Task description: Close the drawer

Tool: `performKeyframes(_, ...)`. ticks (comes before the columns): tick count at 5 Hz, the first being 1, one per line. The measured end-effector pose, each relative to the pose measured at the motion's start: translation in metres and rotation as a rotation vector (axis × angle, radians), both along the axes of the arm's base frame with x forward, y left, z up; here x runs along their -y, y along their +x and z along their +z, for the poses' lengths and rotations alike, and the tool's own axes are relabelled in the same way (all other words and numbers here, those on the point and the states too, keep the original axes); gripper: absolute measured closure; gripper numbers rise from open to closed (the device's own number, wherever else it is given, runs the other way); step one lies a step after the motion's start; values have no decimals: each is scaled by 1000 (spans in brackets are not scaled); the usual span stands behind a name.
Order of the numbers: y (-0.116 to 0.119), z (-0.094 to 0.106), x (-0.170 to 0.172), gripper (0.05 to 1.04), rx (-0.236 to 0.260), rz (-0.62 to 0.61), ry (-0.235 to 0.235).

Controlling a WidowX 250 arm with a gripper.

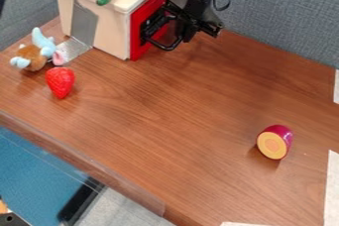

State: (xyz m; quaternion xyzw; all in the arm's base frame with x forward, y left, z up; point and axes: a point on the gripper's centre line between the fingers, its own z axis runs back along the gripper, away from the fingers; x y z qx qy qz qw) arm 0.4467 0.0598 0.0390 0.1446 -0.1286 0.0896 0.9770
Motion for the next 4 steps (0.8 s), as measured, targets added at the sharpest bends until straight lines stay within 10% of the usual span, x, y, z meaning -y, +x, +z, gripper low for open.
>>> performKeyframes(1,-8,2,5,742,-36,-22,-38)
performKeyframes(3,-7,48,34,158,53,-127,-164)
performKeyframes(4,-14,66,44,76,57,-174,-220)
